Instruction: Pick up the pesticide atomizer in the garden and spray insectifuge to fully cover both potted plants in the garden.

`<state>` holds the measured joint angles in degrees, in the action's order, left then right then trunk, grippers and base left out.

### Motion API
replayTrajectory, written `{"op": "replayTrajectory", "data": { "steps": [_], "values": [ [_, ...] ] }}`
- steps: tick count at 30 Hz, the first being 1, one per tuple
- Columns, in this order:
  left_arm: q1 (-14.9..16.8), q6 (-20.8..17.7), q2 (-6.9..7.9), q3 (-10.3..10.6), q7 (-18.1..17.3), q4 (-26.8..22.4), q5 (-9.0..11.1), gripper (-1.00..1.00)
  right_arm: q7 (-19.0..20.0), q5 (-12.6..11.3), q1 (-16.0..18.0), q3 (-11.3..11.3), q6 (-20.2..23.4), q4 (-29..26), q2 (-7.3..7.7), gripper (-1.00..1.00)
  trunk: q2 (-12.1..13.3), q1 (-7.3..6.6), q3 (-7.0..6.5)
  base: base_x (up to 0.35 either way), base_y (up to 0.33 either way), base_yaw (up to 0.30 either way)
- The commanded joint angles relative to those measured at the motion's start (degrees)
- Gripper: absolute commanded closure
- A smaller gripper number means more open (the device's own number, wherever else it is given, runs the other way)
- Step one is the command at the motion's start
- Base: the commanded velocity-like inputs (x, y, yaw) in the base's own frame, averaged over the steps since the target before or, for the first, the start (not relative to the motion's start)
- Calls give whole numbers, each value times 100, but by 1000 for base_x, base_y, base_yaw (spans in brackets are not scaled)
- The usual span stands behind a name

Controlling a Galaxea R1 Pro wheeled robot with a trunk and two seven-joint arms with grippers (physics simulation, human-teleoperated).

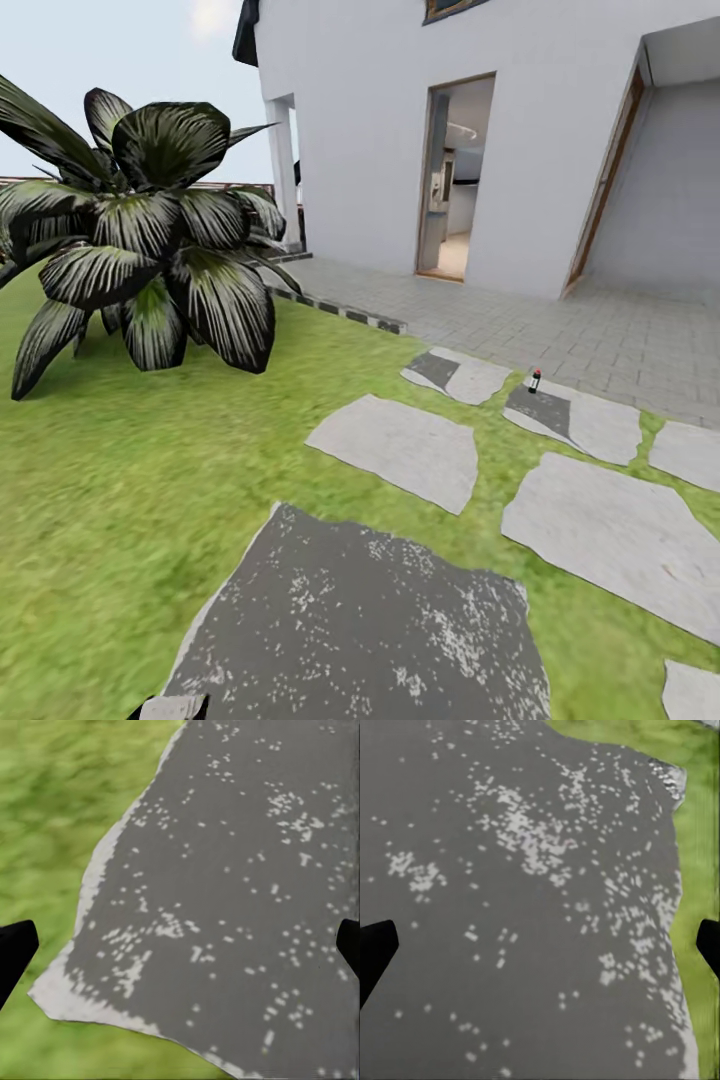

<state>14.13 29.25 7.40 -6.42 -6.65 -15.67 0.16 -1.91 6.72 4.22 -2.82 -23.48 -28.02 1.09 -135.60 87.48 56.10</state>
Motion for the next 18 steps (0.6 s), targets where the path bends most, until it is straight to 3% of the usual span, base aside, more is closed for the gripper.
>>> {"op": "replayTrajectory", "data": {
  "steps": [1,18],
  "values": [
    [2,11,-2,-46,-56,2,2,-100,-20,59,4,-17,-16,7,-3,-100,-2,2,4,339,-73,-287],
    [2,11,-2,-52,-56,2,2,-100,-12,64,1,-12,-8,7,-5,-100,-2,2,1,339,-62,-288]
  ]
}}
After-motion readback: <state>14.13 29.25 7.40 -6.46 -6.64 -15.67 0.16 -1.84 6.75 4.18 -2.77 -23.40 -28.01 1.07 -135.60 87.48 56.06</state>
